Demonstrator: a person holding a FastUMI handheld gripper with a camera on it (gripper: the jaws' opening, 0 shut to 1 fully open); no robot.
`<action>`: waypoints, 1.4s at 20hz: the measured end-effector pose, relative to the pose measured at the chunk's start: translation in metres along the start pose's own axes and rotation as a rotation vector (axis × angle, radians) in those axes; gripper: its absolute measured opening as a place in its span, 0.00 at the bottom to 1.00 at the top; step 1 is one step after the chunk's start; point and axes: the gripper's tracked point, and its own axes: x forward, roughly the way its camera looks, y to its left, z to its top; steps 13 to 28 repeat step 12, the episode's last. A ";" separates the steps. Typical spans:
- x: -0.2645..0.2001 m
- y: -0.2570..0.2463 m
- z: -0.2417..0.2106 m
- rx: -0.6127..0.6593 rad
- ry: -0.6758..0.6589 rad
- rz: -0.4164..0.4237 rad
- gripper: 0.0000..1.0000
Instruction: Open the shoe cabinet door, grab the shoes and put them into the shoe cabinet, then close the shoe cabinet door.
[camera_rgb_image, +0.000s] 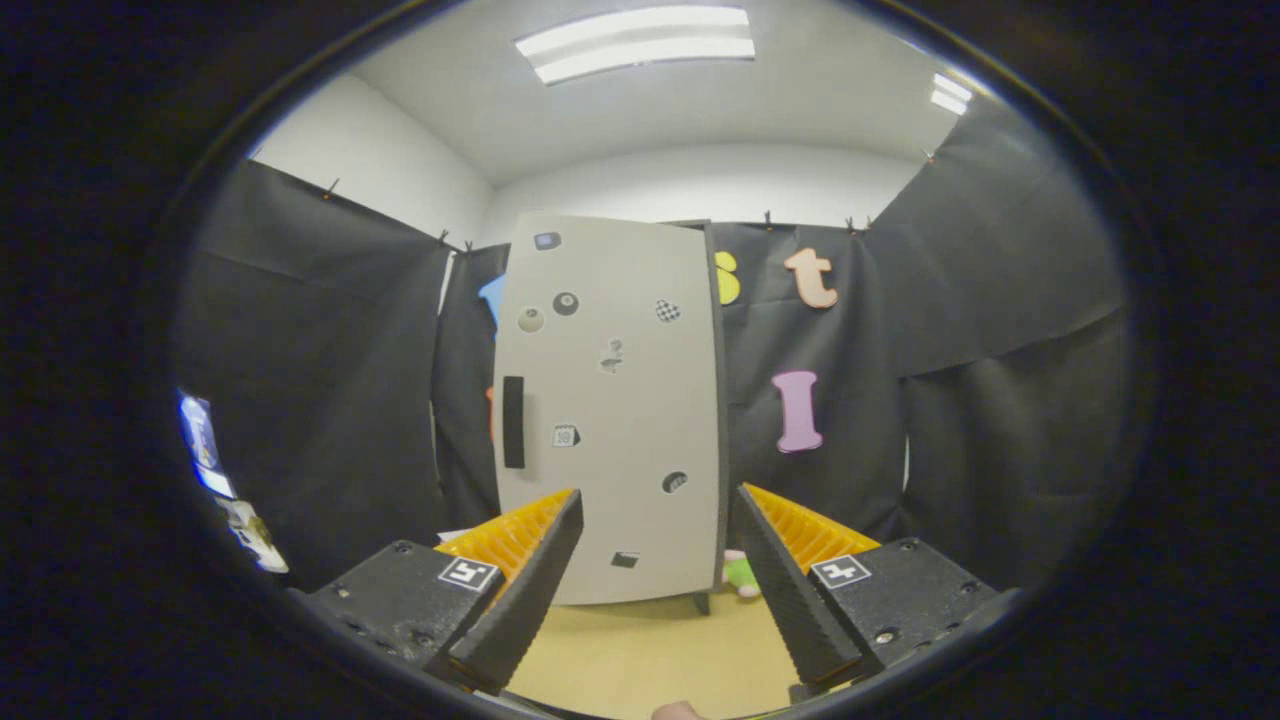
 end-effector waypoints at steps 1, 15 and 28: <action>-0.007 -0.003 0.001 -0.014 -0.006 -0.009 0.98; -0.044 -0.008 -0.010 0.010 0.002 0.003 0.98; -0.044 -0.008 -0.010 0.010 0.002 0.003 0.98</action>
